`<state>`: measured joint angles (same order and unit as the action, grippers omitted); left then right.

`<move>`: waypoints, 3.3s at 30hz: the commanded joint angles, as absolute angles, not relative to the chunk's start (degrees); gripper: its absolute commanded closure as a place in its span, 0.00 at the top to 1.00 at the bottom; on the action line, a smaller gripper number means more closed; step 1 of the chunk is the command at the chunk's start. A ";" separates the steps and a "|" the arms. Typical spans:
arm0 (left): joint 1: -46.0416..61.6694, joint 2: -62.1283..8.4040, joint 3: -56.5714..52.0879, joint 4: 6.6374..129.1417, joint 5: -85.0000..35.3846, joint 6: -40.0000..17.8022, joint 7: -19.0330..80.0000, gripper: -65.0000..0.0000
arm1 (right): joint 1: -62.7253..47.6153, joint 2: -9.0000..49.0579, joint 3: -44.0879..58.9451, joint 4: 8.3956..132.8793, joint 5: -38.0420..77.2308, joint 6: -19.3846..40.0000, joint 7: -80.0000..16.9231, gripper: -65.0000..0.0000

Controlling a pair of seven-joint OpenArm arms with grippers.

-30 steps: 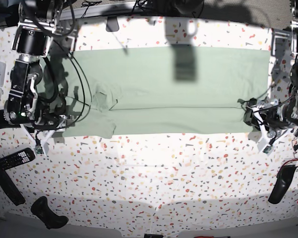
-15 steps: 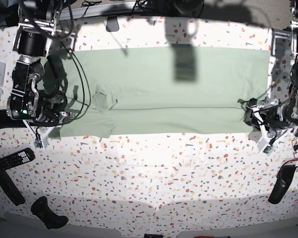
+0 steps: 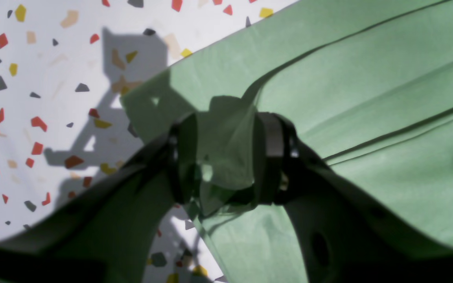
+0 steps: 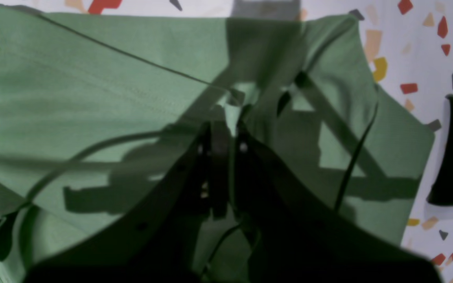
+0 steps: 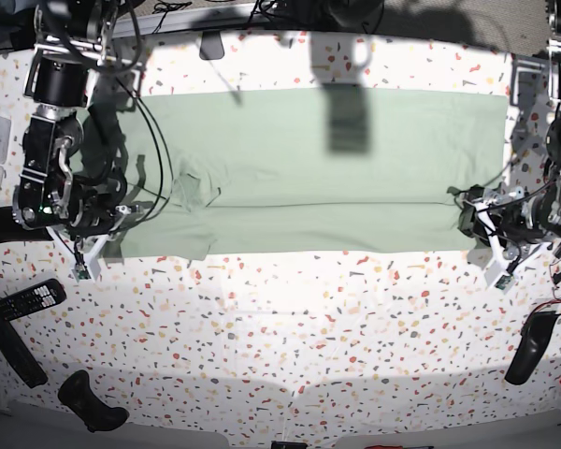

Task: Fold the T-shirt properly

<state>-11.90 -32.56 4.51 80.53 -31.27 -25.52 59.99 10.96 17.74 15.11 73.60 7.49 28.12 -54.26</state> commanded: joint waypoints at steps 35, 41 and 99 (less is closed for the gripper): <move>-13.17 -33.50 4.10 81.52 -31.64 -25.30 59.07 0.33 | 12.23 18.39 15.31 80.55 7.68 28.75 -56.99 0.00; -13.17 -33.50 4.10 81.52 -31.62 -25.28 59.05 0.33 | 12.19 18.39 15.31 80.90 8.21 32.84 -57.14 0.00; -13.19 -34.48 4.10 81.54 -31.62 -26.33 59.61 0.57 | -25.56 22.85 15.49 110.37 13.72 40.00 -57.74 0.00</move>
<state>-11.92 -33.50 4.51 80.53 -31.18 -26.15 60.05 -25.74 22.04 15.11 109.25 13.50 39.72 -58.46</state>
